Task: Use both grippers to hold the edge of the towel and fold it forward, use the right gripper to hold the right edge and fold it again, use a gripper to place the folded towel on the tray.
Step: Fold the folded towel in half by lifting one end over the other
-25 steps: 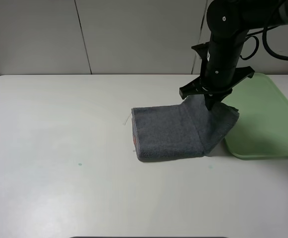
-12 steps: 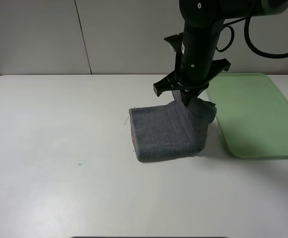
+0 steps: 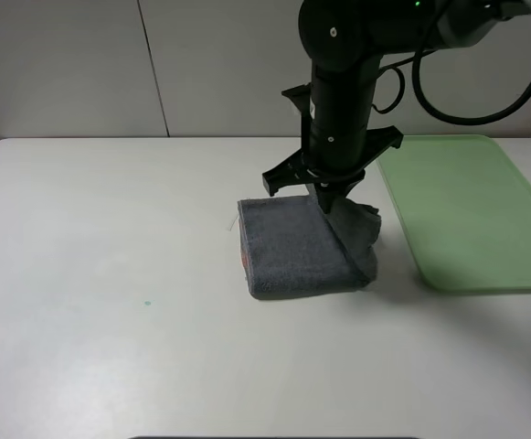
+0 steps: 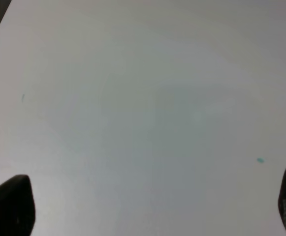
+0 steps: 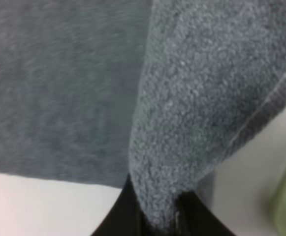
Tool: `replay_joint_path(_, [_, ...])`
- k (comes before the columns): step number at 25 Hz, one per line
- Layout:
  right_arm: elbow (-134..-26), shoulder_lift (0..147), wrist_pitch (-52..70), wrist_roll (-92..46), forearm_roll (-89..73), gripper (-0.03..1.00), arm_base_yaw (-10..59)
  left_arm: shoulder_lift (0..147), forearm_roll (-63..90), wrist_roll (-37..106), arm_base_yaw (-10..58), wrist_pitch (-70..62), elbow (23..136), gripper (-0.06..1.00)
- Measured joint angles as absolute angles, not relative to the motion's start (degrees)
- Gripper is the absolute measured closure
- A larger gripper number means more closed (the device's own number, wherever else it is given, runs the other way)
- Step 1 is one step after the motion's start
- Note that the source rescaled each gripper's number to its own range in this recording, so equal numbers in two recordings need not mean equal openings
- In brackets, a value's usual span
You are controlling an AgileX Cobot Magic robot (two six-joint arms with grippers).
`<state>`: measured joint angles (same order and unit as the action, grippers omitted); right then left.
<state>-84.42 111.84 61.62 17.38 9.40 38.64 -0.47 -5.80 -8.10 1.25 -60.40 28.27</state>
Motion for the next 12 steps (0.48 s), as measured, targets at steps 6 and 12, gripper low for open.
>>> replay_joint_path(6, [-84.94,112.51,61.49,18.95,9.00,0.89,41.15,-0.47,-5.80,-8.10,1.25,-60.40,28.27,-0.06])
replay_joint_path(12, [-84.94,112.51,60.08,21.33,8.62,0.89,41.32,-0.47,-5.80,-8.10,1.25,-60.40,28.27,-0.06])
